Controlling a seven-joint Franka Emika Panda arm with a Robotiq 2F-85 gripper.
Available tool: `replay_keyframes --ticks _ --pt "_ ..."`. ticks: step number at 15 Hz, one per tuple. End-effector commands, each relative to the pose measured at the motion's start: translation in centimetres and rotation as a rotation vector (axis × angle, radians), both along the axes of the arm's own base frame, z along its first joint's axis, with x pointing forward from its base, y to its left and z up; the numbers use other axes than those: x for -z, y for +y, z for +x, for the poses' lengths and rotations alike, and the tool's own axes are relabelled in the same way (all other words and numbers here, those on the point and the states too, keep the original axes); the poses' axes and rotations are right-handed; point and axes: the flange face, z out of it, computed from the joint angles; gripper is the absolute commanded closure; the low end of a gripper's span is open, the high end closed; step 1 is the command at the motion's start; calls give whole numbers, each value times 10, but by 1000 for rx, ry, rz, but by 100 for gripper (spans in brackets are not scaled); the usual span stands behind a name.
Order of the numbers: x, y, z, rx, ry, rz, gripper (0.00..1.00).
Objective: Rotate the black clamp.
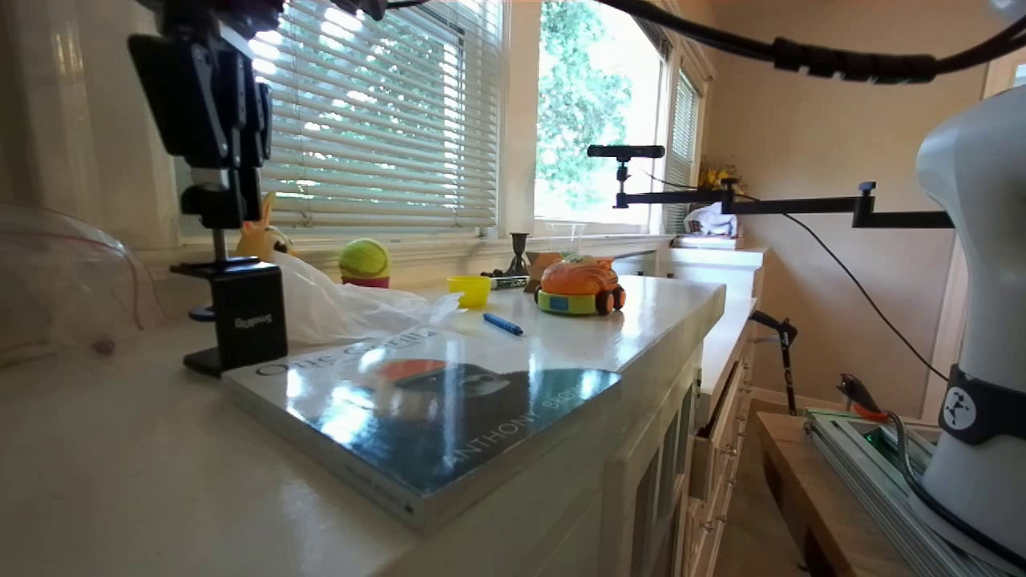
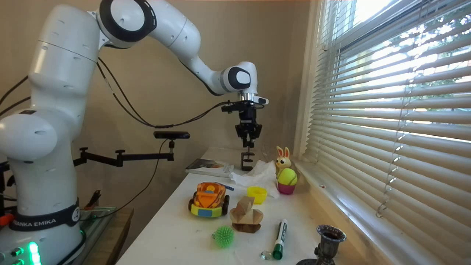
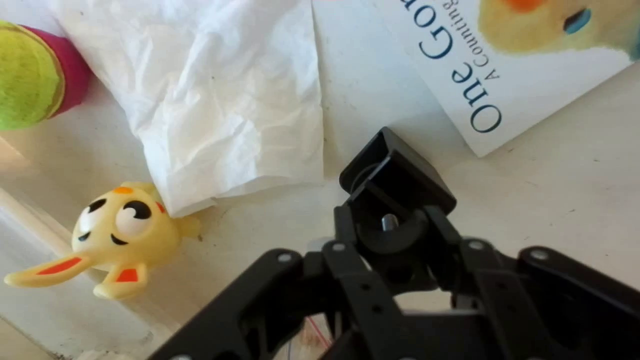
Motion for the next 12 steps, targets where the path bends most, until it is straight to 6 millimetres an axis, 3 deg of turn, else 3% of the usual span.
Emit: replay_keyframes --ticks 1,11,12 --pt "-9 -7 -13 34 -38 -51 87" --pt "1 -9 -10 65 -57 -22 87" --pt "1 -9 -10 67 -60 -19 57"
